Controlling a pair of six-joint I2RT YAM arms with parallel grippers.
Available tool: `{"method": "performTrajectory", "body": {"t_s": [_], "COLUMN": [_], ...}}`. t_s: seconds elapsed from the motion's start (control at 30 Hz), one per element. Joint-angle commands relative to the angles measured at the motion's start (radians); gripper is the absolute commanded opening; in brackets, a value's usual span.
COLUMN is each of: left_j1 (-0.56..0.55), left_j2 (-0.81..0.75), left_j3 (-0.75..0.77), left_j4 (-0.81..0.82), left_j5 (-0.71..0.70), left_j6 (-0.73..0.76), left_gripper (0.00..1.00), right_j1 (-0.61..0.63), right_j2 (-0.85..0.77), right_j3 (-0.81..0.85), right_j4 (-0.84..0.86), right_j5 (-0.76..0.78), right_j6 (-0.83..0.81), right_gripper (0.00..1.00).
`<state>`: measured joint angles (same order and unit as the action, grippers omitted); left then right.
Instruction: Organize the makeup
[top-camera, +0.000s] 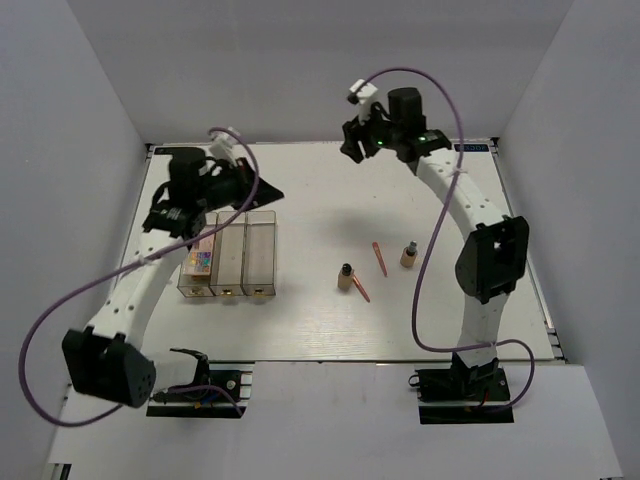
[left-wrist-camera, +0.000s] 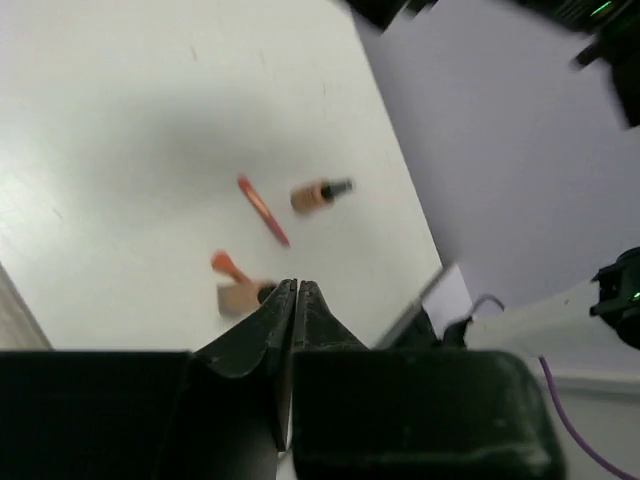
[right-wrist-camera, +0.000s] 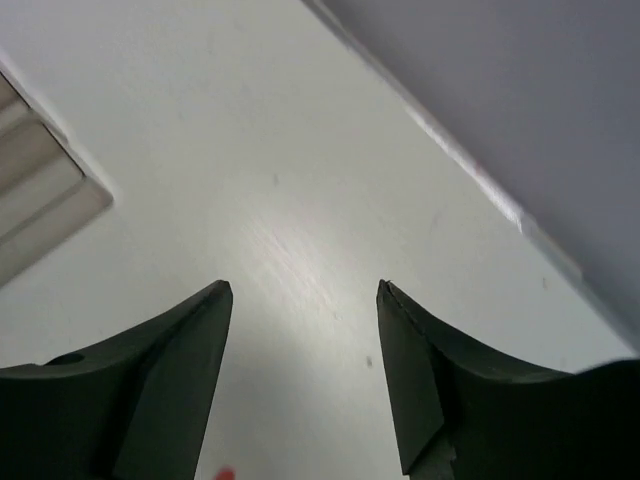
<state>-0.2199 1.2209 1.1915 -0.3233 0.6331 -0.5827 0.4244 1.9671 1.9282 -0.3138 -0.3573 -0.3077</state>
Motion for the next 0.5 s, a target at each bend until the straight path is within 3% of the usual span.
{"method": "performTrajectory", "body": {"t_s": [0.0, 0.07, 0.13, 0.2, 0.23, 0.27, 0.33, 0.47], "left_j1": [-0.094, -0.195, -0.284, -0.332, -0.372, -0.39, -0.426, -0.521], "left_j2": [0.108, 0.185, 0.288, 0.331, 0.365, 0.379, 0.426, 0.519], "left_j3": [0.074, 0.123, 0.189, 0.215, 0.236, 0.244, 0.275, 0.35], "left_j4": [-0.129, -0.245, -0.324, -0.341, -0.35, -0.352, -0.374, -0.456], "left_j5": [0.022, -0.039, -0.106, -0.147, -0.174, -0.194, -0.22, -0.373], "left_j6": [0.04, 0.085, 0.109, 0.119, 0.121, 0.121, 0.119, 0.11], "left_gripper": [0.16, 0.22, 0.37, 0.52, 0.65, 0.71, 0.79, 0.82], "right_j1": [-0.073, -0.128, -0.168, -0.183, -0.205, -0.226, -0.252, -0.318], "right_j2": [-0.105, -0.152, -0.203, -0.232, -0.258, -0.273, -0.304, -0.339], "right_j3": [-0.07, -0.145, -0.199, -0.267, -0.291, -0.331, -0.365, -0.42], "right_j4": [-0.191, -0.226, -0.245, -0.251, -0.251, -0.249, -0.245, -0.238], "right_j5": [-0.049, -0.078, -0.097, -0.097, -0.1, -0.106, -0.115, -0.157], "right_j6": [-0.027, -0.042, -0.071, -0.074, -0.074, -0.071, -0.067, -0.048], "right_gripper": [0.67, 0.75, 0.82, 0.82, 0.83, 0.83, 0.83, 0.83]}}
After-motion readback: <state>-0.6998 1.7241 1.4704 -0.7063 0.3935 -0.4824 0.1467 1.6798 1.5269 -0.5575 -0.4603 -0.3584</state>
